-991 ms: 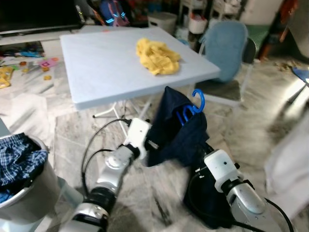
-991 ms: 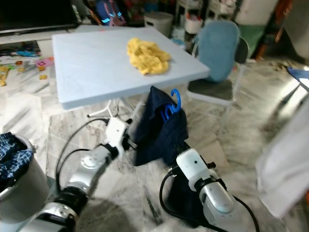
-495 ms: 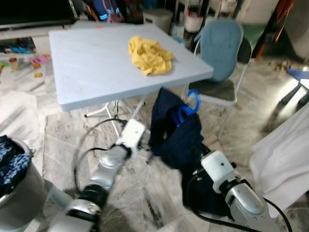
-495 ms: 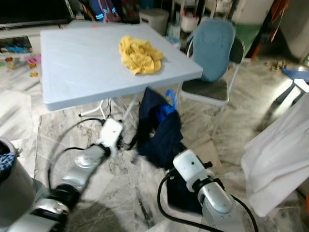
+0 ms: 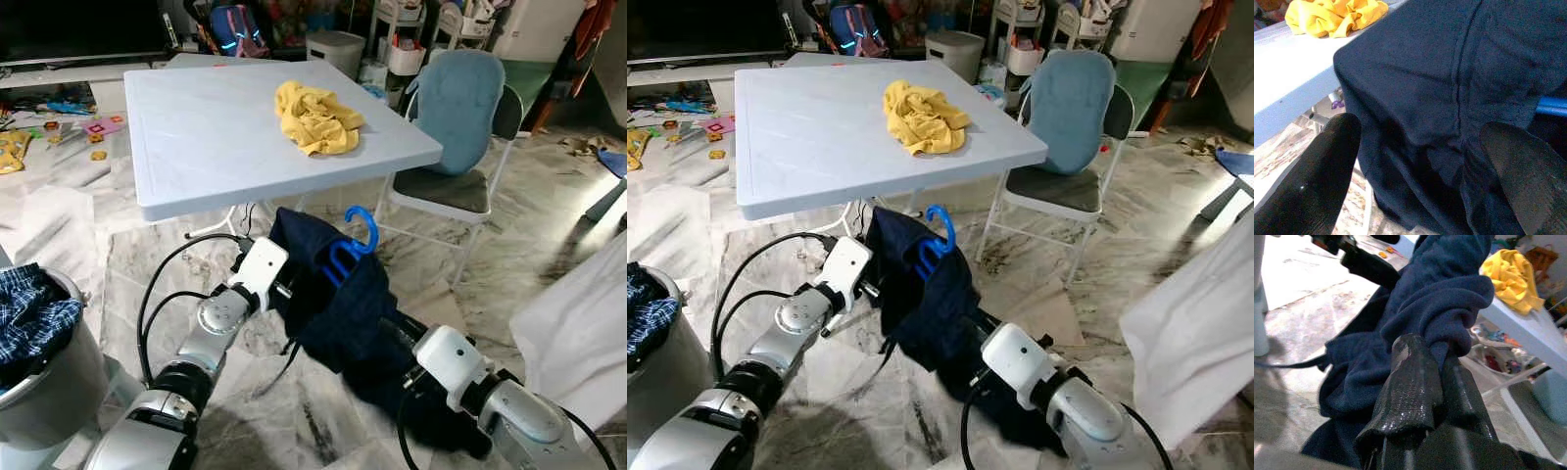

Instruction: Hang hanger

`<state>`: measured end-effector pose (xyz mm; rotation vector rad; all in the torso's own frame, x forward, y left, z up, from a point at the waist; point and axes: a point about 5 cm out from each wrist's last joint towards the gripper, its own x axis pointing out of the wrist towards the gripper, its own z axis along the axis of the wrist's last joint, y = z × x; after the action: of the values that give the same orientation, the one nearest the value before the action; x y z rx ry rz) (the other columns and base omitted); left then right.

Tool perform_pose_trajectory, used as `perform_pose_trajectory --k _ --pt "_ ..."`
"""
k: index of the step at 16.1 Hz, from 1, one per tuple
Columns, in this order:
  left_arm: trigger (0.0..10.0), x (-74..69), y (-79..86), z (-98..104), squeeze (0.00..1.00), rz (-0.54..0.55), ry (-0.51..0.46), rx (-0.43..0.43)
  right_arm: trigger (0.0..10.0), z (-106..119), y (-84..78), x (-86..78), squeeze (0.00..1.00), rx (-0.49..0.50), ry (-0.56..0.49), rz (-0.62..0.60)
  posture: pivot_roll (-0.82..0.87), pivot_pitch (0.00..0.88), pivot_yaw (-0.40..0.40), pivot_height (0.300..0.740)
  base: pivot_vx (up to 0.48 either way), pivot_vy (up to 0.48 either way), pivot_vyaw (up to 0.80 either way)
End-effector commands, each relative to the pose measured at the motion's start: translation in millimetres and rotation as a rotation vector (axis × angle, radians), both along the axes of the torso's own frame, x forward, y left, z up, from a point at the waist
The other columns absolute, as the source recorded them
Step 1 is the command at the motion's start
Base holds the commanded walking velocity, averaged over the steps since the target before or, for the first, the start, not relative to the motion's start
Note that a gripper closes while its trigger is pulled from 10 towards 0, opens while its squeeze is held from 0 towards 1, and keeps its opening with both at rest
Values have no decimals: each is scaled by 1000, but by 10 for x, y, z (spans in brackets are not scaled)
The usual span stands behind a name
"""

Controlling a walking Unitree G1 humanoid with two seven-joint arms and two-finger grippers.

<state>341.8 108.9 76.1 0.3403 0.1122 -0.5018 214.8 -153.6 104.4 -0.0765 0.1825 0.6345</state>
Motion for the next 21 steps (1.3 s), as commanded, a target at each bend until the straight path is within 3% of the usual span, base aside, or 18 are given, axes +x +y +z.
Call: perform_pose_trajectory --k 1,7,8,9,10,15,18,21 --pt "10000 53 -56 73 0 -4 -27 -7 10000 181 58 -28 0 38 -47 71 33 0 -73 740 0 0 0" --pt "10000 65 -135 93 0 -2 -44 -34 10000 327 55 -175 0 132 30 173 16 0 -73 740 0 0 0" --pt "9373 68 -138 94 0 1 -45 -34 10000 343 58 -194 0 141 40 184 15 0 -73 740 0 0 0" --pt "1333 76 -138 93 0 19 -39 -46 10000 372 79 -255 0 158 63 225 9 0 -73 740 0 0 0" --pt "0 80 -137 93 0 29 -35 -57 10000 384 95 -302 0 164 82 256 8 0 -73 740 0 0 0" --pt "0 108 6 91 0 93 -50 -21 10000 385 72 -511 0 140 164 346 6 0 -77 740 0 0 0" --pt "0 131 81 109 0 117 -53 -17 10000 361 -79 -500 0 73 183 288 4 0 -73 740 0 0 0" --pt "0 114 31 91 0 64 -28 -38 10000 341 -238 -421 0 -25 163 214 -2 0 -70 740 0 0 0"
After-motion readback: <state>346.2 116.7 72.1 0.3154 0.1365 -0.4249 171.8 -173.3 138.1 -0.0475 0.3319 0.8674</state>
